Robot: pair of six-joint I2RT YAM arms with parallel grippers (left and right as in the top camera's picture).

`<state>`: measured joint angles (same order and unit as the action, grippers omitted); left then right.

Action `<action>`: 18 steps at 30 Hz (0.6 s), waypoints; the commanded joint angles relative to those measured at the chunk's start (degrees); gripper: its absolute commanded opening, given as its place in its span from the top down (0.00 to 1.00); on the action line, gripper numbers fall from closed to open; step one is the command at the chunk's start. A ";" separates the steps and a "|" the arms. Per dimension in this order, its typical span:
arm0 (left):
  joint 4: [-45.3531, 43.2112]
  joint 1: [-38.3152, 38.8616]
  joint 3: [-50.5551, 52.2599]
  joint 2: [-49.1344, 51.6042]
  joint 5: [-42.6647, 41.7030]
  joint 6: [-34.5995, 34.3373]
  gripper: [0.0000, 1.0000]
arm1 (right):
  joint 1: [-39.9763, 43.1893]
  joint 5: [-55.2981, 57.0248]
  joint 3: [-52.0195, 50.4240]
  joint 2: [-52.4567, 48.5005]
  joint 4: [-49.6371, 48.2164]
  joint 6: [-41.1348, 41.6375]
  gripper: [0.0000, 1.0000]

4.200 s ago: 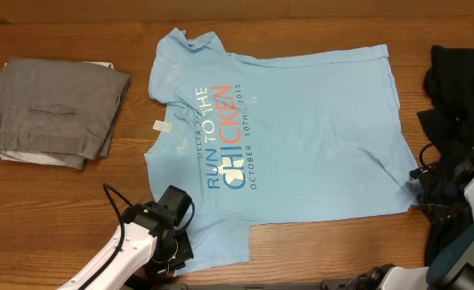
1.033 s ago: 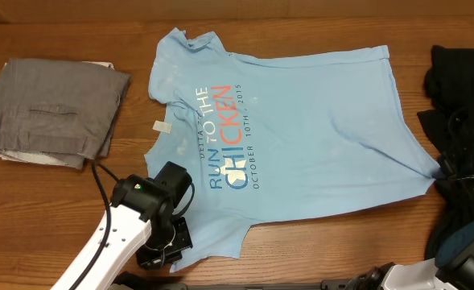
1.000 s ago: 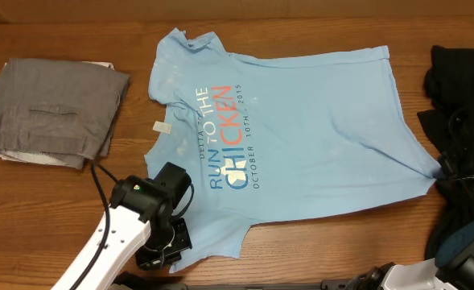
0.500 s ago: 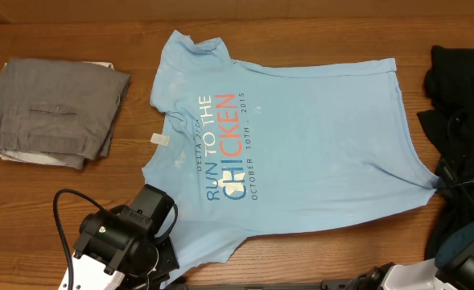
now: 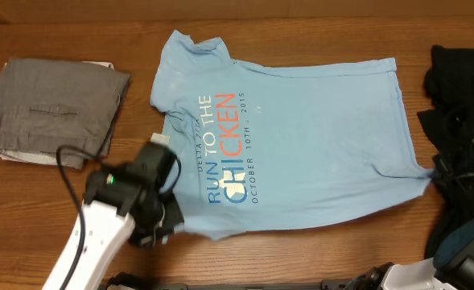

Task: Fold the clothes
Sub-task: 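Lift both hem corners and fold them upward toward the collar, then lay the folded hem down at the shoulders with both grippers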

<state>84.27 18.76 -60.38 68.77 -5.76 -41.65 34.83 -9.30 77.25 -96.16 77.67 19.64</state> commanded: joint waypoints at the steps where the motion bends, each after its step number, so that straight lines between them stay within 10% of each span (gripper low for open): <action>1: -2.05 -4.37 -5.42 6.03 1.84 8.15 0.96 | -3.48 -1.97 1.31 1.77 -2.84 0.02 0.96; 18: -20.37 -9.53 -17.68 21.81 3.43 14.64 0.96 | -11.69 -1.25 -0.11 0.83 -23.67 4.61 0.96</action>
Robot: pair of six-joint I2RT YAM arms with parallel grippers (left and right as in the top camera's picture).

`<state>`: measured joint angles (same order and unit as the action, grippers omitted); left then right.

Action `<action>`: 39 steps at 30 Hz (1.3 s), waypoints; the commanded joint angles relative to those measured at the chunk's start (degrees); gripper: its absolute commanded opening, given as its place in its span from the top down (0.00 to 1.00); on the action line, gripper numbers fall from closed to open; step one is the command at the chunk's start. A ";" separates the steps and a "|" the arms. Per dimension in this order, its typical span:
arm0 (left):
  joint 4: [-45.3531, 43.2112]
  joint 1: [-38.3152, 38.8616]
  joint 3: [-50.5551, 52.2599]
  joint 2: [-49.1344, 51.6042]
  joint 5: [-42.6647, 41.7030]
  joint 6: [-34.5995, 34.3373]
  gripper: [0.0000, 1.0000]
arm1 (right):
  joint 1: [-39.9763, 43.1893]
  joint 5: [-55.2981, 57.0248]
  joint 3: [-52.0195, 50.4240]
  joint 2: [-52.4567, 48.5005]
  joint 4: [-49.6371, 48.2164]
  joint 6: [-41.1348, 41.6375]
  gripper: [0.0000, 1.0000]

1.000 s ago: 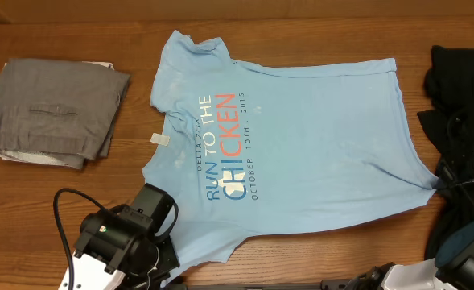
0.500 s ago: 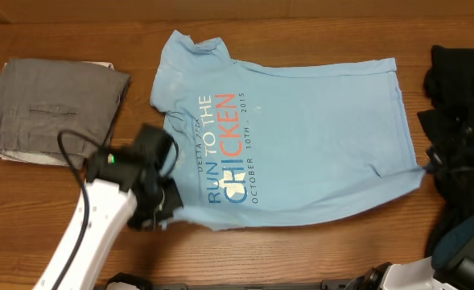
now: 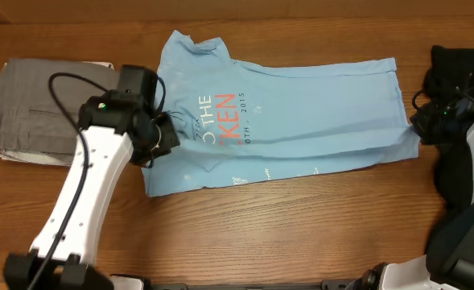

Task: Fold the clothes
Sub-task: 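Lay the folded hem down at the shoulders with both grippers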

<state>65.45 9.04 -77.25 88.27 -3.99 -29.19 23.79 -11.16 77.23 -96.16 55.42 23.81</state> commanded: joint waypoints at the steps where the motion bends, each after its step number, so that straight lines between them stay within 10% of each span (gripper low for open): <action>1: -2.19 0.20 -0.81 3.19 1.64 2.16 0.96 | -0.85 0.61 -0.09 0.37 -2.03 0.44 0.96; 39: -19.02 -0.55 -0.79 18.49 11.02 0.59 0.96 | -8.72 7.63 -0.09 -14.38 -16.87 0.46 0.91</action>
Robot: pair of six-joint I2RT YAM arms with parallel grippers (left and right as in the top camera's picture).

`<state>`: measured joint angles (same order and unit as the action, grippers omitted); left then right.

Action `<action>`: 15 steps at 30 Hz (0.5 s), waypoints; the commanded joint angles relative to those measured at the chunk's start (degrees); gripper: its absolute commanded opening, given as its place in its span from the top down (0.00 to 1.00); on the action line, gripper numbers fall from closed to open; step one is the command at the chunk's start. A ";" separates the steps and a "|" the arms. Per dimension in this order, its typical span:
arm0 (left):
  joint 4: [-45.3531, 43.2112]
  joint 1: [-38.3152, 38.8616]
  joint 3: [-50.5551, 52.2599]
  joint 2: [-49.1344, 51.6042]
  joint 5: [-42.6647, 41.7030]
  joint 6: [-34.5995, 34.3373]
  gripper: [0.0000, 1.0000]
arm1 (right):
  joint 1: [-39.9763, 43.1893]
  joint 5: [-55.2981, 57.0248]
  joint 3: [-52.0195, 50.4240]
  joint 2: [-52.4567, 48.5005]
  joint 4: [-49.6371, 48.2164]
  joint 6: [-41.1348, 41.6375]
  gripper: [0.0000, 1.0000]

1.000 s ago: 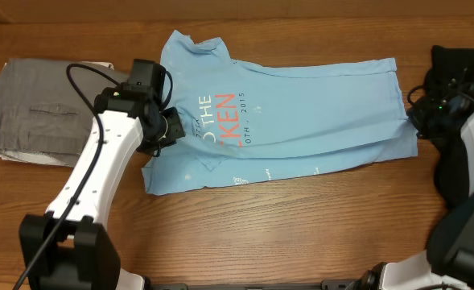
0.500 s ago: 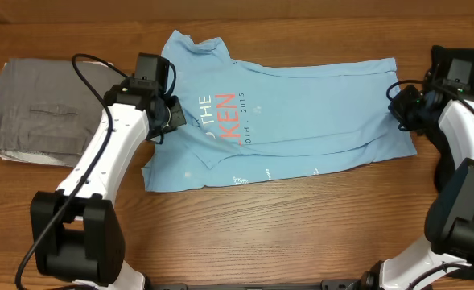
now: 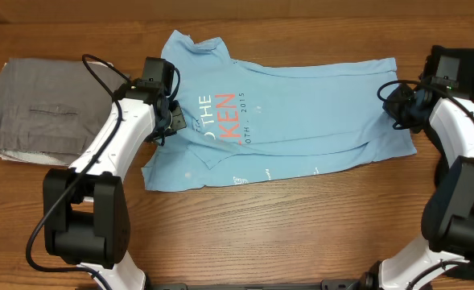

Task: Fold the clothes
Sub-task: 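Lay the folded hem down at the shoulders with both grippers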

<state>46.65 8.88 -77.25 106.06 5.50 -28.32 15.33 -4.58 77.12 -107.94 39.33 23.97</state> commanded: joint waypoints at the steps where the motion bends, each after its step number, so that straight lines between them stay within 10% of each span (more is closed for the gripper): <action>1: -0.22 -0.39 -0.79 0.70 1.57 -0.28 0.96 | -0.33 0.90 0.02 -3.43 -1.16 0.28 0.91; 9: -0.31 -0.61 -0.79 2.03 2.03 -0.68 0.96 | -0.33 -0.83 0.02 -6.95 -5.79 0.26 0.90; 15: -0.98 -0.72 -0.81 2.51 3.32 -0.63 0.94 | -0.33 -4.02 0.11 -6.95 -8.70 -0.39 0.67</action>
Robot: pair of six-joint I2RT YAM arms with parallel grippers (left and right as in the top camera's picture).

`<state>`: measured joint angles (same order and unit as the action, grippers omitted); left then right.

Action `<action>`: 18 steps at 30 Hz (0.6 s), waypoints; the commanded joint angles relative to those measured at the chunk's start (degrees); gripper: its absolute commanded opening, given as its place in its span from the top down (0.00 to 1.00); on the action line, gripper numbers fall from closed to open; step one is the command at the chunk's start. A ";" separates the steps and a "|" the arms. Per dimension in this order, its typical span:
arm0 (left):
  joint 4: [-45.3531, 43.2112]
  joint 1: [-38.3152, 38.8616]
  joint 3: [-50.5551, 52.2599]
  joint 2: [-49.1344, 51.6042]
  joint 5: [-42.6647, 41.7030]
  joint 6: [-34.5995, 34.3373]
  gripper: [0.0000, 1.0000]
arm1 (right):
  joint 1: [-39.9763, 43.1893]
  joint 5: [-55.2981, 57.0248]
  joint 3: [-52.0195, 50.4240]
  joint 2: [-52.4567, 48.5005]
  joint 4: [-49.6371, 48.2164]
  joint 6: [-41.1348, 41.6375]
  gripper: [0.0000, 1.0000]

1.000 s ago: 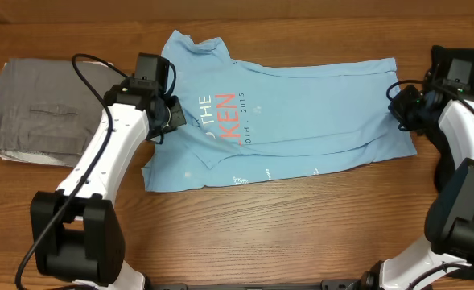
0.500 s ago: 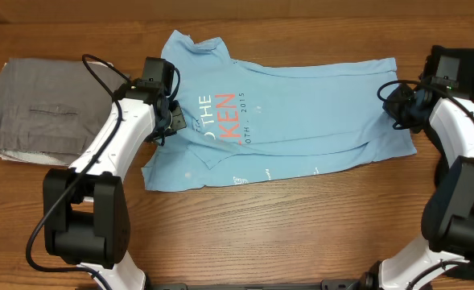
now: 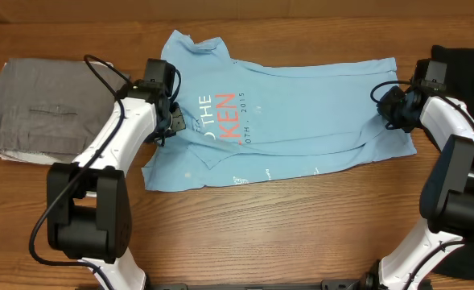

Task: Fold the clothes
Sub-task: 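Lay the folded hem down at the shoulders with both grippers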

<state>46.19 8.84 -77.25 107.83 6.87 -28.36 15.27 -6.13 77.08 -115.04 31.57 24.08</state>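
Observation:
A light blue T-shirt (image 3: 301, 105) with a partly covered print lies across the middle of the wooden table. Its lower half is folded up over itself. My left gripper (image 3: 175, 123) sits low on the shirt's left edge, at the corner of the folded-over layer. Creases in the cloth run to it, so it looks shut on that corner. My right gripper (image 3: 388, 107) rests on the shirt's right edge, and a crease leads to it too. Both sets of fingers are mostly hidden under the wrists.
A folded grey garment (image 3: 51, 113) lies at the far left on a lighter piece. A heap of black clothes (image 3: 470, 72) fills the far right edge behind my right arm. Bare wood (image 3: 285, 234) runs along the front.
My right gripper has shifted a little left and up along the shirt's right edge. The left gripper and the shirt lie as they did.
At first the shirt lay spread flat, with my left gripper at its lower left corner. Then the lower half was folded up over the print, with both grippers at the sides. Since then both grippers have stayed at the corners of the folded layer.

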 commanded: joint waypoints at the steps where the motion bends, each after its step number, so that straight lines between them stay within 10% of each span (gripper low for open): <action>1: -0.57 -0.83 -0.83 0.74 1.90 -0.59 0.89 | -0.20 -4.66 0.28 0.15 -1.51 -1.86 0.57; 3: -0.02 -1.38 -1.38 0.74 1.33 -0.22 0.59 | 0.50 -10.67 1.05 0.26 -1.97 -6.01 0.39; 9: 9.84 -3.48 -10.88 0.59 0.17 3.19 0.34 | 4.68 -21.46 7.10 2.38 4.50 -9.75 0.13; 18: 29.88 -3.69 -24.24 -1.68 -5.49 3.50 0.44 | 12.79 -18.05 13.07 8.52 25.68 -10.62 0.05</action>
<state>73.19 5.15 -99.98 107.98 5.74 -25.93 26.02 -25.36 88.44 -109.91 53.17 14.44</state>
